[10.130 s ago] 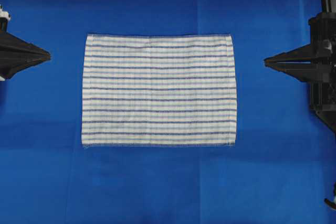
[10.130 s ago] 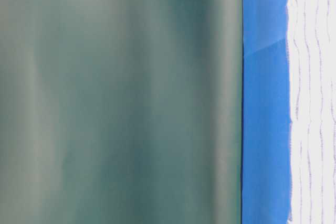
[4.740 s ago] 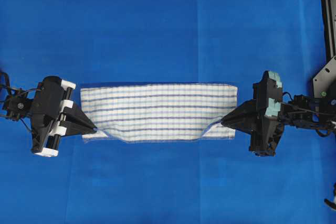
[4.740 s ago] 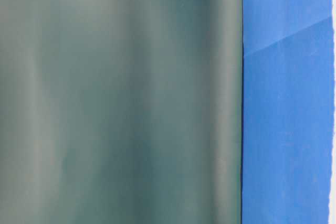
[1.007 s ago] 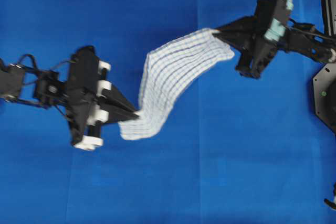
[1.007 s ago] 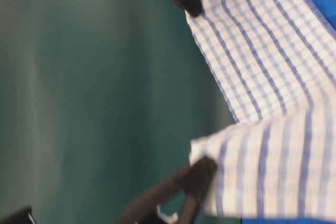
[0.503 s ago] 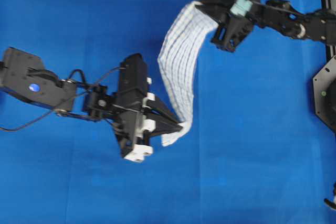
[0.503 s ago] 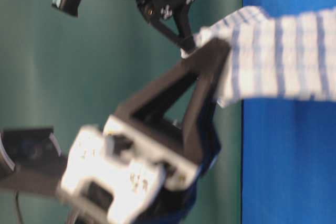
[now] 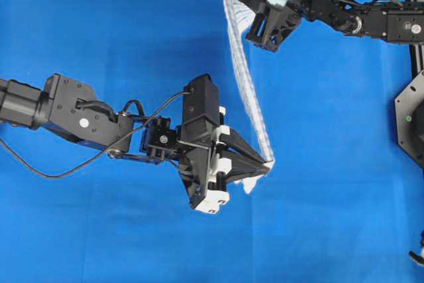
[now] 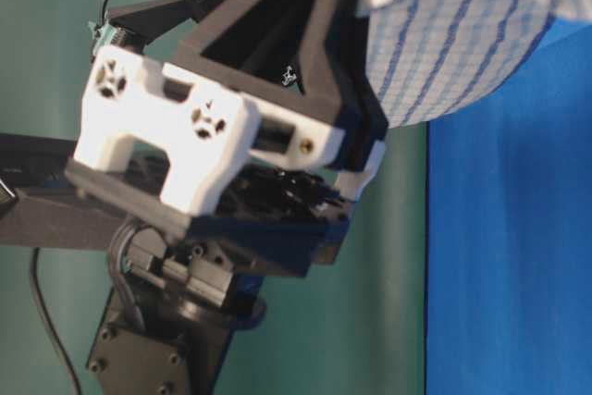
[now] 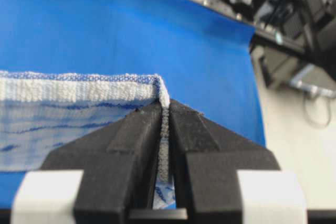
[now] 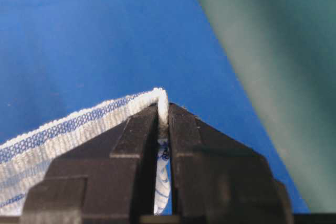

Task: Fold the blue towel.
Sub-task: 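Lift the strip and swing it to a vertical orientation, then lower the strip onto the table lengthwise and release it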

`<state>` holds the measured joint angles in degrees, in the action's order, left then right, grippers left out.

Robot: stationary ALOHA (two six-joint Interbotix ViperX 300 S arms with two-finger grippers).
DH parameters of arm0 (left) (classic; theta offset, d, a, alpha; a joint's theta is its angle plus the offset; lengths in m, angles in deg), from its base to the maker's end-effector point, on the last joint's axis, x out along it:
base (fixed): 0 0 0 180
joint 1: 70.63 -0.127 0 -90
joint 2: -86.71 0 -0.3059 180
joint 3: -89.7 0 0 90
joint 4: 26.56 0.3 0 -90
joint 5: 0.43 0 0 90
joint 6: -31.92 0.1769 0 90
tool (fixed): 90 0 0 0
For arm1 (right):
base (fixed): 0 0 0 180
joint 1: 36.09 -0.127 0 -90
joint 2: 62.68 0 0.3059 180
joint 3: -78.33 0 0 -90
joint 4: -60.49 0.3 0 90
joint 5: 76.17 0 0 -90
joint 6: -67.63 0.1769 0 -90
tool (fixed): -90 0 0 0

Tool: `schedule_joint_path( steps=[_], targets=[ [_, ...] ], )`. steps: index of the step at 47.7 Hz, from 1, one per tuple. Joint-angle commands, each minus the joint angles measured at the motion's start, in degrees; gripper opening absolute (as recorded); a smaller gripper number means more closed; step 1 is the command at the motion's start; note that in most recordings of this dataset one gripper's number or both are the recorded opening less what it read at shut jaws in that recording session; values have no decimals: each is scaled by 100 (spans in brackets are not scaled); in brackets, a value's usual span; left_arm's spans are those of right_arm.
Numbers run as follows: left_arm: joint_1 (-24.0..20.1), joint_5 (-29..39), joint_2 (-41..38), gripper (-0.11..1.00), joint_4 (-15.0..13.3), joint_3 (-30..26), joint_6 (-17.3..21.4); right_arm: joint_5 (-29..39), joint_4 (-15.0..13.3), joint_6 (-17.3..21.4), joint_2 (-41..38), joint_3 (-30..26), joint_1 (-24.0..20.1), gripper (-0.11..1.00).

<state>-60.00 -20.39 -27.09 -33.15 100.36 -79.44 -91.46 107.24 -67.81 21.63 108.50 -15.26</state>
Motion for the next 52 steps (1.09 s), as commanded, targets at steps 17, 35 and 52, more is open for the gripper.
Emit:
schedule_joint_path(
  steps=[17, 35, 52],
  targets=[
    [290, -1230, -149, 3, -1881, 431, 44, -26, -18, -9, -35, -149, 105, -3],
    [527, -1556, -299, 3, -1925, 105, 114, 9, -18, -9, -149, -316, 123, -3],
    [826, -2610, -905, 3, -2364, 114, 105, 141, -9, 26, -176, -299, 123, -3]
  ],
)
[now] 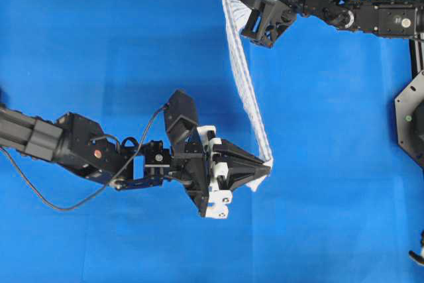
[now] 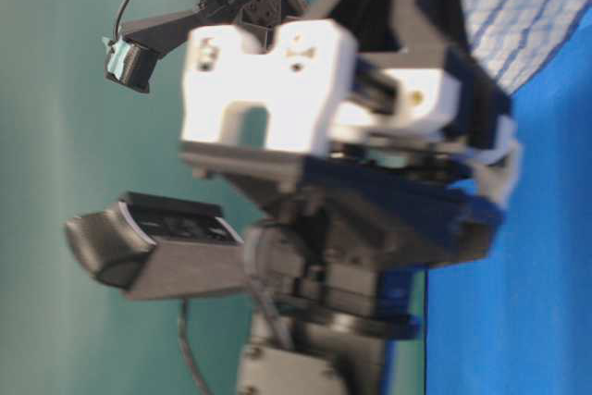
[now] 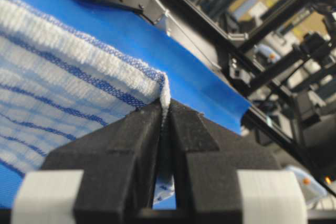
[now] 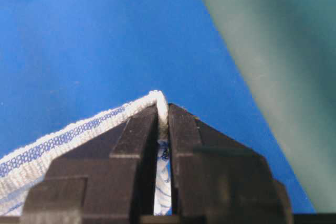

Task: Fold the blue towel.
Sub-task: 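Lower the strip onto the table lengthwise and release it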

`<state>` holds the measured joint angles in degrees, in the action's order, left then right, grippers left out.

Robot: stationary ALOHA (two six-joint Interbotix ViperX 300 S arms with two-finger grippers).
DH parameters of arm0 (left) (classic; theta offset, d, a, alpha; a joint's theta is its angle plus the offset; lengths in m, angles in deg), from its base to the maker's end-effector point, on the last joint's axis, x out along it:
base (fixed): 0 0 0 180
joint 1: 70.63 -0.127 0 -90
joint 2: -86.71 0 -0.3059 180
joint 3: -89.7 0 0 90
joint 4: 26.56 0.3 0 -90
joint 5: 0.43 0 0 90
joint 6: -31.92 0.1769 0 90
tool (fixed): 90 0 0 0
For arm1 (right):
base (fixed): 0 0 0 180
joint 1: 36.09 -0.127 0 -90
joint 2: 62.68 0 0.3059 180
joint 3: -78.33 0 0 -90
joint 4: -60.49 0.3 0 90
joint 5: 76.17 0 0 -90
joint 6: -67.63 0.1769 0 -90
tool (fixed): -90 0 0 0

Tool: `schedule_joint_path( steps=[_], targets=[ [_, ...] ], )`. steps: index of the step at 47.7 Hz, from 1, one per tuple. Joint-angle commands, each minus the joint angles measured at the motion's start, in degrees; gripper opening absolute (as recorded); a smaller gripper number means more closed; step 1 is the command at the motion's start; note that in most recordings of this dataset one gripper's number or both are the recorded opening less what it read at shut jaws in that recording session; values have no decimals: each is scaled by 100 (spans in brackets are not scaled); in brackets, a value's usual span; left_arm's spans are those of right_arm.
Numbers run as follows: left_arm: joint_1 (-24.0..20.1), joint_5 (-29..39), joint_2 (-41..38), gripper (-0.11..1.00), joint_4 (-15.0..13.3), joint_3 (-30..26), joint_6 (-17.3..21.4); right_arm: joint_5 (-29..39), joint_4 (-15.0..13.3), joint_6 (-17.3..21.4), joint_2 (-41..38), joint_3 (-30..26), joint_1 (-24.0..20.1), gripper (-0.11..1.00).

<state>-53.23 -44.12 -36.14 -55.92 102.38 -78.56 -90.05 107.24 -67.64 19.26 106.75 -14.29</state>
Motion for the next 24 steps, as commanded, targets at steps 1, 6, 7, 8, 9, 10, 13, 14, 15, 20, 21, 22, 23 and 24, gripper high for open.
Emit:
schedule_joint_path(
  steps=[1, 6, 7, 8, 9, 10, 13, 14, 15, 20, 21, 22, 23, 24],
  targets=[
    [167, -272, -35, 3, -105, -88, 18, 18, -9, 18, 44, -132, 26, -3],
    [272, -387, -114, 3, -202, -44, 18, 88, -9, 18, -62, -167, 26, -3],
    [290, -396, -114, 3, -220, -35, 9, 97, -9, 18, -79, -176, 18, -3],
    [299, -404, -114, 3, -246, -9, 9, 114, -9, 18, -114, -193, 18, -3],
    [316, -404, -114, 3, -290, 26, 9, 123, -9, 18, -149, -211, 18, -3],
    [325, -404, -114, 3, -325, 53, 9, 123, -9, 18, -202, -237, 9, -3],
    [369, -404, -97, 3, -466, 158, 9, 132, -9, 18, -308, -299, -9, -3],
    [387, -404, -97, 3, -501, 202, 9, 132, -9, 18, -352, -325, -18, -3],
    [404, -404, -88, 3, -545, 246, 9, 132, -9, 18, -387, -352, -18, -3],
    [457, -404, -18, 3, -650, 492, 9, 176, -9, 18, -589, -527, -18, -3],
    [457, -404, -9, 3, -650, 527, 9, 193, -9, 18, -624, -562, -18, -3],
    [466, -404, 0, 3, -650, 563, 9, 211, -9, 18, -659, -589, -18, -3],
    [466, -404, 9, 3, -650, 598, 9, 220, -9, 18, -694, -624, -26, -3],
    [475, -404, 18, 3, -650, 633, 9, 229, -9, 18, -738, -659, -18, -3]
  ],
)
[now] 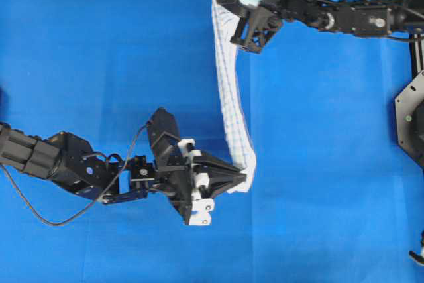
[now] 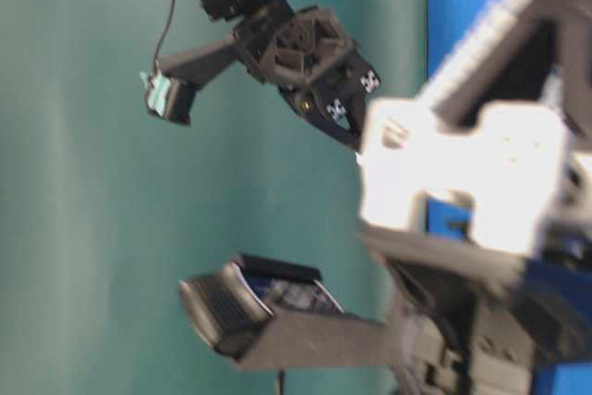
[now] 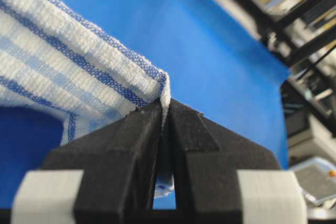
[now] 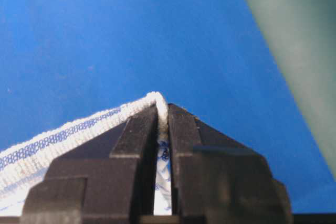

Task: Fold the blue towel.
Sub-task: 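Lower the strip onto the table lengthwise and release it, then move both grippers up to the strip's top end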

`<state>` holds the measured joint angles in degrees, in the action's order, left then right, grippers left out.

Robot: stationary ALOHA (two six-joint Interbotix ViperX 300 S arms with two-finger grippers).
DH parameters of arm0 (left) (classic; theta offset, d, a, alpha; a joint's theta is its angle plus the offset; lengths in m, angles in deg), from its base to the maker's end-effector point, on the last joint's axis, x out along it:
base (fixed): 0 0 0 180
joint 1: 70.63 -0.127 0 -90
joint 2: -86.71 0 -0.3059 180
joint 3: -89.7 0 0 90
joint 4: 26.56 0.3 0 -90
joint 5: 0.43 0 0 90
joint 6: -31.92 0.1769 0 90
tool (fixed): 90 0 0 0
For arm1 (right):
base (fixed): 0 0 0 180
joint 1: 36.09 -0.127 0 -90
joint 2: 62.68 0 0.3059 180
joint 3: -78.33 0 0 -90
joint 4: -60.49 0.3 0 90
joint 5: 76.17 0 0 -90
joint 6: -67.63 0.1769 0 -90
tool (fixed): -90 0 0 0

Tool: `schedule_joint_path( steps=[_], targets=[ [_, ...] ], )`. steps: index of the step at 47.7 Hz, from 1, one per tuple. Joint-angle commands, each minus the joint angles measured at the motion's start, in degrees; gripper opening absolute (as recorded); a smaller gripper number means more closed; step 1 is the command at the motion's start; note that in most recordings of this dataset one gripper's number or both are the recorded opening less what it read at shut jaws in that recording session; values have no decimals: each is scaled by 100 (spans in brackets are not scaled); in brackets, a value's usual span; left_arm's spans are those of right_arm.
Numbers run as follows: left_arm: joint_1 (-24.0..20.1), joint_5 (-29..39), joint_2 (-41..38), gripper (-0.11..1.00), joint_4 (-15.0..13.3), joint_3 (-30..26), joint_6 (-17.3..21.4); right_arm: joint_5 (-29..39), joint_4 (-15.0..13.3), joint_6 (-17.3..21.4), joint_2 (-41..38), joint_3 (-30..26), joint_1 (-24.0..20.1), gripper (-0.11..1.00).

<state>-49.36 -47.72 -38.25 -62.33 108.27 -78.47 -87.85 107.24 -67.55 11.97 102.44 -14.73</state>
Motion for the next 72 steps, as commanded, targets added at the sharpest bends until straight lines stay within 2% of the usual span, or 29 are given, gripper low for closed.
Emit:
schedule_joint_path(
  steps=[1, 15, 27, 33, 36, 39, 42, 45, 47, 50, 58, 64, 67, 72],
  targets=[
    [79, -44, 246, 3, -18, 79, 0, 18, -9, 9, -44, -264, 26, -3],
    [123, -44, 439, 3, -44, 589, -97, 123, -9, 9, -677, -773, -9, -2],
    [220, -35, 668, 6, -149, 984, -193, 185, -18, 9, -1046, -1143, -44, 3],
    [255, 62, 721, 25, -158, 1134, -404, 220, -18, 0, -1116, -1230, -53, 13],
    [272, 176, 738, 43, -158, 1169, -554, 220, -18, -9, -1134, -1248, -53, 23],
    [281, 343, 747, 60, -158, 1195, -694, 220, -18, -9, -1143, -1257, -62, 36],
    [281, 545, 782, 77, -158, 1257, -773, 193, -18, -18, -1134, -1248, -79, 57],
    [281, 738, 905, 87, -158, 1380, -782, 176, -18, -26, -1134, -1239, -88, 75],
    [290, 853, 1020, 88, -158, 1485, -782, 149, -18, -26, -1125, -1230, -88, 86],
    [325, 1002, 1257, 87, -149, 1670, -747, 141, -35, -35, -1081, -1222, -88, 96],
    [431, 1415, 2153, 84, -132, 2285, -721, 176, -141, -35, -738, -1090, -88, 90],
    [431, 1591, 2769, 83, -123, 2672, -624, 185, -185, -35, -325, -853, -88, 91],
    [352, 1617, 3032, 83, -123, 2777, -387, 185, -185, -35, -97, -694, -88, 91],
    [114, 1617, 3252, 83, -123, 2769, 246, 158, -185, -35, 360, -316, -88, 91]
  ],
)
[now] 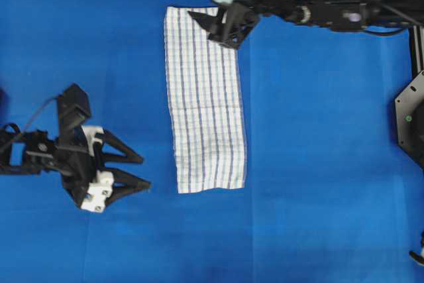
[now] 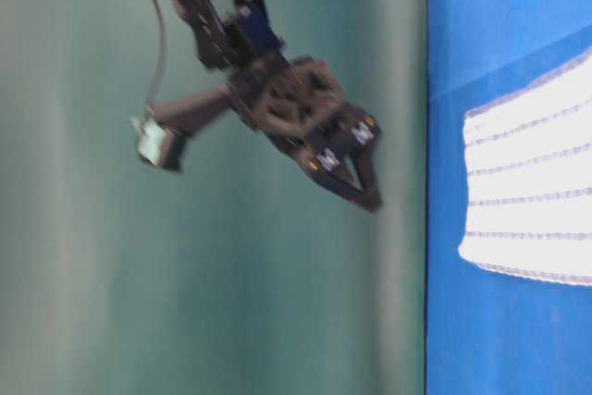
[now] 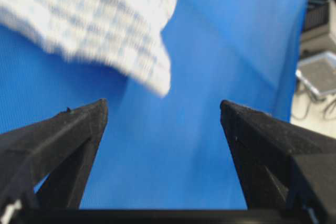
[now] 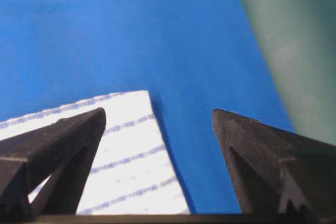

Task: Fold the blue towel.
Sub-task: 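Move both grippers up to the strip's top end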

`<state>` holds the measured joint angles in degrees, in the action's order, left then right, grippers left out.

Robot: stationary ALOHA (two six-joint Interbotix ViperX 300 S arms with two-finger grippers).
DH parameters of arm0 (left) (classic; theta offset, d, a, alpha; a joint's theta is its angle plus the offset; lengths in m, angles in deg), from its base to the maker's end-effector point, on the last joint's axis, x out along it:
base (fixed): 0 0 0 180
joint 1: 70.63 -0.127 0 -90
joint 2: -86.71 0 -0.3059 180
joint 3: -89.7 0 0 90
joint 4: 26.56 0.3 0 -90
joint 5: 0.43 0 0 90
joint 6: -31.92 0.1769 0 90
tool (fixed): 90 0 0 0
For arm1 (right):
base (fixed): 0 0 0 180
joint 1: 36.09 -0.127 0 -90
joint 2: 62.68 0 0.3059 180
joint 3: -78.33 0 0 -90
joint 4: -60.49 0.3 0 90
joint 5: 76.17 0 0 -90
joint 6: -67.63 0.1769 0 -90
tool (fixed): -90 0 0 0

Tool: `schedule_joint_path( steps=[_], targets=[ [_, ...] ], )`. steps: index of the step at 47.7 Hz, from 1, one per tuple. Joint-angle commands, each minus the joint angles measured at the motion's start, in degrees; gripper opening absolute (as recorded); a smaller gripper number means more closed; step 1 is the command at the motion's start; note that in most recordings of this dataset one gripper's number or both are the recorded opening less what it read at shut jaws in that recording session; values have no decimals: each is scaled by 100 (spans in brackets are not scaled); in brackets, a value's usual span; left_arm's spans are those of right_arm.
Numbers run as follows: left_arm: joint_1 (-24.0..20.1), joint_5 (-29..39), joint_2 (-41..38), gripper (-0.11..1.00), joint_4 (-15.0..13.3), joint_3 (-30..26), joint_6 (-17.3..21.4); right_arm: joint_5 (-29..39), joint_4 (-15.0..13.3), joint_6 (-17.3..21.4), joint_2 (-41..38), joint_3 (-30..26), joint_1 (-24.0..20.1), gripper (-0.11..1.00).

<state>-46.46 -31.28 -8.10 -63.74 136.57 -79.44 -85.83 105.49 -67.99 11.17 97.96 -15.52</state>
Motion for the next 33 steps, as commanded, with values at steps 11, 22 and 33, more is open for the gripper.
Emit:
schedule_joint_path(
  steps=[11, 22, 33],
  targets=[
    [-1336, 9, 255, 83, 18, -202, 2232, -246, 9, 70, 1134, 932, -18, 91],
    [-2689, 9, 211, 83, 26, -378, 3586, -308, 35, 88, 1380, 1318, -18, 90],
    [-3489, 9, 0, 83, 35, -519, 4236, -536, 35, 79, 1213, 1345, -18, 90]
  ],
)
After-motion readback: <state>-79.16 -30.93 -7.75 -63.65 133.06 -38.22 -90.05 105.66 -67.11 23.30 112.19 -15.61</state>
